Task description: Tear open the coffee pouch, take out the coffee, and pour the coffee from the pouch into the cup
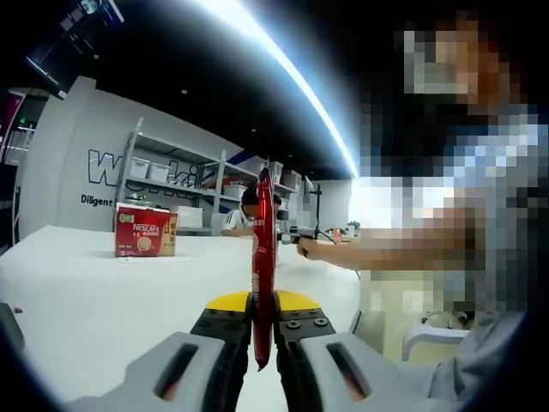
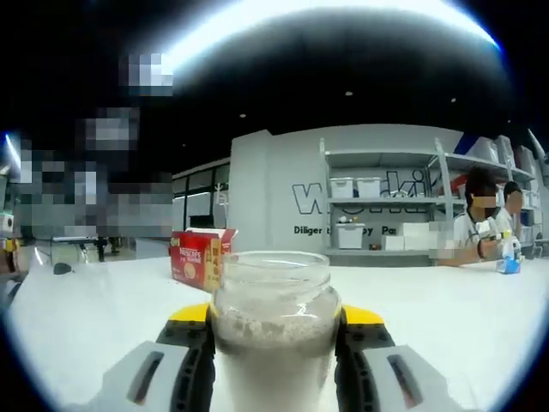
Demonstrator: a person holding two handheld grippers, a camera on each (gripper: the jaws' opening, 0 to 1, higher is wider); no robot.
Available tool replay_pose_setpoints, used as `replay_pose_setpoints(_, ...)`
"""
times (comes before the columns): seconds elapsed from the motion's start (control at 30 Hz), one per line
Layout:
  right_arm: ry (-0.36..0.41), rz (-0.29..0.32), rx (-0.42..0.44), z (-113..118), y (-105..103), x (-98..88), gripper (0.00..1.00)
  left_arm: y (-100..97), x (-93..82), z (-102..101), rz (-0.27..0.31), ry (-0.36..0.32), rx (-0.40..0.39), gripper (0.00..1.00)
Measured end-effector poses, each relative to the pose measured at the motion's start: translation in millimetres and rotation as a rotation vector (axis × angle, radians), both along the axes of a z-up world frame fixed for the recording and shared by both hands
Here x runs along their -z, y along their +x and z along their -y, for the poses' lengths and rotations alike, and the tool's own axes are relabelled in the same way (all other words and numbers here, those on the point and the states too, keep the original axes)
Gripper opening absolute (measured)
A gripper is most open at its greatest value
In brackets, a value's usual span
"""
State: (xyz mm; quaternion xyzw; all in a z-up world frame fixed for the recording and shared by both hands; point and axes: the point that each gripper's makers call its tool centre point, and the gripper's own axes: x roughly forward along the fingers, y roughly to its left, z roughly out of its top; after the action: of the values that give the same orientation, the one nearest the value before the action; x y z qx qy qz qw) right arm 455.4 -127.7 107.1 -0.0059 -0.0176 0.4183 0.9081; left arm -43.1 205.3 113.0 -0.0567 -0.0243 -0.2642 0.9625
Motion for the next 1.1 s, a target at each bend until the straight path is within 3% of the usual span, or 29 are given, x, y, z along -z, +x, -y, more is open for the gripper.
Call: replay_pose_setpoints(1.1,-0.023,-0.010,-0.164,-39,-49,-0.9,0.54,-1.1,-9.0,0,0.024,0.001,-0.004,0.12)
